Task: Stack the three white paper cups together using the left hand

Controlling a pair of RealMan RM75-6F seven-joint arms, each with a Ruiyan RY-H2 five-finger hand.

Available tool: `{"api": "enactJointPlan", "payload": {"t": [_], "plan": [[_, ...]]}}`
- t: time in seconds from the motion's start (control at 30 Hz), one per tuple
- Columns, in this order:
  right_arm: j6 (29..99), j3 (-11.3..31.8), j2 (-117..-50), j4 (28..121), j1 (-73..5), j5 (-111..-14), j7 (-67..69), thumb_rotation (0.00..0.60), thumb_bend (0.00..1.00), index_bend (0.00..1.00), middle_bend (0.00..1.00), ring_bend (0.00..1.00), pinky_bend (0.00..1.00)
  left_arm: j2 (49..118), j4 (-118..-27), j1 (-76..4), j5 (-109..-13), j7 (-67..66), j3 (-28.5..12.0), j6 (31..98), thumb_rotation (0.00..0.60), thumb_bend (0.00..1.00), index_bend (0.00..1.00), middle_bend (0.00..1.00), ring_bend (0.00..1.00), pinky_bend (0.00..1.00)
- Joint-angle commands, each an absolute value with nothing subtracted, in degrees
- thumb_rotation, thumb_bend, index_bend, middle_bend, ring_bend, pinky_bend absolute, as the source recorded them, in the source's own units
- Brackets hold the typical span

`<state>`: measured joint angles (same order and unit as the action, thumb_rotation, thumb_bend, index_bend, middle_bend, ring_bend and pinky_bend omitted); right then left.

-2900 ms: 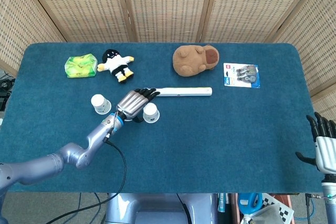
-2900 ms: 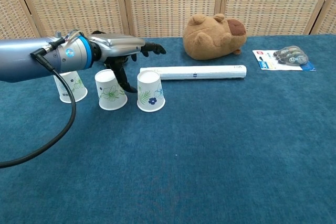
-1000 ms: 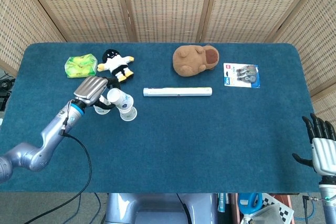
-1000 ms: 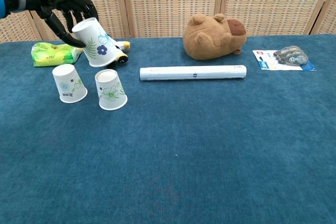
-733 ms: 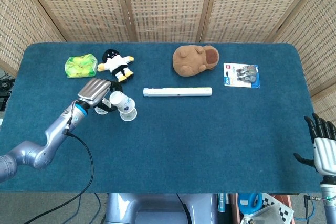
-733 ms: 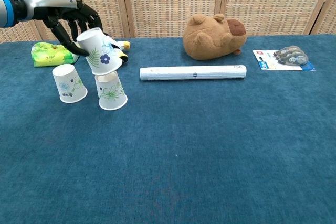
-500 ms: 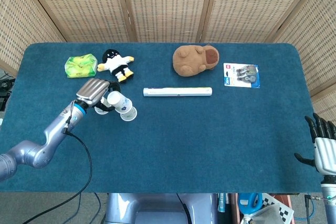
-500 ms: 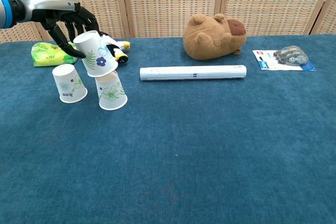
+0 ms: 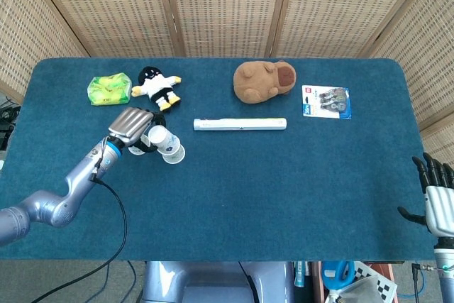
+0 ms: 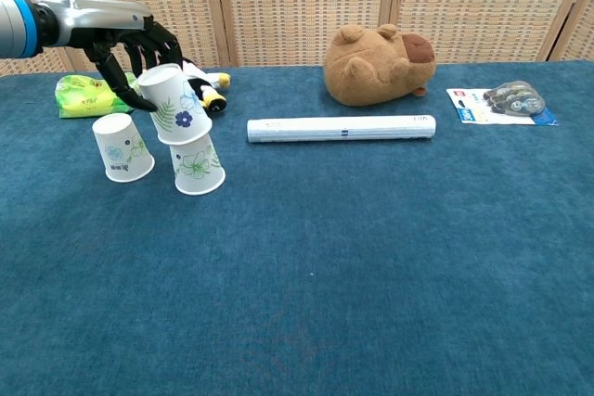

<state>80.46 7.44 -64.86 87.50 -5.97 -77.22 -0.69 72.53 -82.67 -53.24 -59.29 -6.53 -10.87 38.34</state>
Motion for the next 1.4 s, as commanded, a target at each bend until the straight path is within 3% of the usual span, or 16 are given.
{"api": "enactJointPlan", "payload": {"t": [0.03,0.1,0.13,0.17,0.2,0.27,0.33,0.53,0.8,0.93,1.23,1.4], "plan": [[80.47,7.46,-64.84,87.50,-5.96,-77.20,-0.66,0.600,0.00,0.00,0.00,0.00,0.00,73.20,-82.56,-53.73,-58.11,-7.88,-10.43,38.69,0.600,0.23,0.41,0.40,0.34,0.32],[80.52,7.47,-64.78,87.51,-5.94,-77.22,-0.58,0.600,0.00,0.00,0.00,0.00,0.00,73.52,-82.76,-53.85,-57.70,-8.29,-10.25,38.83,0.600,0.23,0.41,0.34,0.28,0.31],[80.51,7.48,-64.76,87.52,-5.94,-77.21,-0.57,0.600,0.00,0.00,0.00,0.00,0.00,73.61,-82.81,-53.89,-57.60,-8.37,-10.19,38.86,0.600,0.23,0.36,0.24,0.20,0.27],[80.52,7.50,-64.74,87.54,-5.94,-77.20,-0.56,0.600,0.00,0.00,0.00,0.00,0.00,73.73,-82.87,-53.89,-57.57,-8.37,-10.16,38.95,0.600,0.23,0.31,0.17,0.13,0.24],[80.53,7.51,-64.72,87.56,-5.93,-77.18,-0.56,0.600,0.00,0.00,0.00,0.00,0.00,73.86,-82.88,-53.84,-57.64,-8.31,-10.19,39.22,0.600,0.23,0.19,0.07,0.05,0.17],[80.53,7.50,-64.69,87.56,-5.89,-77.13,-0.51,0.600,0.00,0.00,0.00,0.00,0.00,73.96,-83.08,-53.58,-58.15,-7.76,-10.53,40.15,0.600,0.23,0.02,0.00,0.00,0.06],[80.53,7.50,-64.66,87.51,-5.88,-77.12,-0.44,0.600,0.00,0.00,0.00,0.00,0.00,73.46,-83.79,-53.22,-58.79,-6.66,-10.97,40.74,0.600,0.23,0.00,0.00,0.00,0.01],[80.44,7.37,-64.75,87.50,-5.93,-77.24,-0.81,0.600,0.00,0.00,0.00,0.00,0.00,68.90,-87.30,-51.45,-61.65,-3.59,-11.60,42.14,0.600,0.23,0.00,0.00,0.00,0.00],[80.25,7.25,-64.76,87.81,-5.95,-77.25,-0.79,0.600,0.00,0.00,0.00,0.00,0.00,61.94,-88.12,-49.92,-54.91,-8.48,-7.26,38.66,0.600,0.23,0.00,0.00,0.00,0.00],[80.19,7.20,-64.80,87.92,-6.04,-77.33,-1.15,0.600,0.00,0.00,0.00,0.00,0.00,64.00,-84.18,-48.95,-52.46,-7.48,-6.09,37.56,0.600,0.23,0.00,0.00,0.00,0.00],[79.67,7.11,-64.86,88.24,-6.26,-77.21,-1.30,0.600,0.00,0.00,0.00,0.00,0.00,71.84,-72.75,-45.77,-59.85,2.85,-6.77,37.27,0.600,0.23,0.00,0.00,0.00,0.07],[78.75,7.05,-64.85,88.13,-6.43,-76.67,-0.74,0.600,0.00,0.00,0.00,0.00,0.00,75.79,-67.79,-45.96,-63.71,5.17,-6.74,37.10,0.600,0.23,0.00,0.08,0.07,0.15]]}}
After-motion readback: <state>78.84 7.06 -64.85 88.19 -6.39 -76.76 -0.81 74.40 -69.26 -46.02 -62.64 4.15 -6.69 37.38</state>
